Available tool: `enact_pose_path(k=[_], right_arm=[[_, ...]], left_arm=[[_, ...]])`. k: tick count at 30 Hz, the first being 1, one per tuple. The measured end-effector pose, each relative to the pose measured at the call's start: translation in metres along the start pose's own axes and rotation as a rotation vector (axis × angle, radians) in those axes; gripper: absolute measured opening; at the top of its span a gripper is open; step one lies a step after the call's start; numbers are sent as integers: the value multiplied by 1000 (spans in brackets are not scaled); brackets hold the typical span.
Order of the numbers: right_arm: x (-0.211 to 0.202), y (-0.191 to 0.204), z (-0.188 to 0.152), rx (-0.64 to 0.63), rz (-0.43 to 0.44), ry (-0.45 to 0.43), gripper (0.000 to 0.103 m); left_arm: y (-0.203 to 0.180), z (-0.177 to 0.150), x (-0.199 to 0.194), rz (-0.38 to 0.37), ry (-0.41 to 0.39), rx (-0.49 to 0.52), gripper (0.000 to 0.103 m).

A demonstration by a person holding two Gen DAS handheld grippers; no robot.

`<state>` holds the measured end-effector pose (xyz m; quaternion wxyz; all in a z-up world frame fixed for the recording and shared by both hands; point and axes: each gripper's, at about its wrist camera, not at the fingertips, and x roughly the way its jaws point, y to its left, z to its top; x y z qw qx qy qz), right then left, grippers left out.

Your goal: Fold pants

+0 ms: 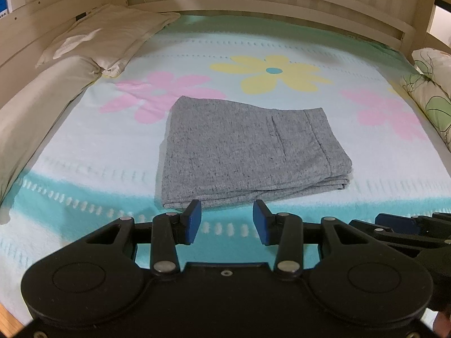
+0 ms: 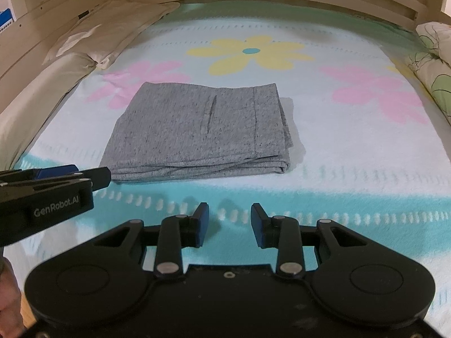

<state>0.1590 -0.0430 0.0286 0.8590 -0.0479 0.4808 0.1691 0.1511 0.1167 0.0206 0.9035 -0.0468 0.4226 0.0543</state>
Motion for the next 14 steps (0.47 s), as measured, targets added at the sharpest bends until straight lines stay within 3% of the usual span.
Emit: enact_pose_path(k=[14], right_arm=[[1,1,-1,-4,1,5,35]], left_arm=[[0,-1,2,-3,4,5,50]])
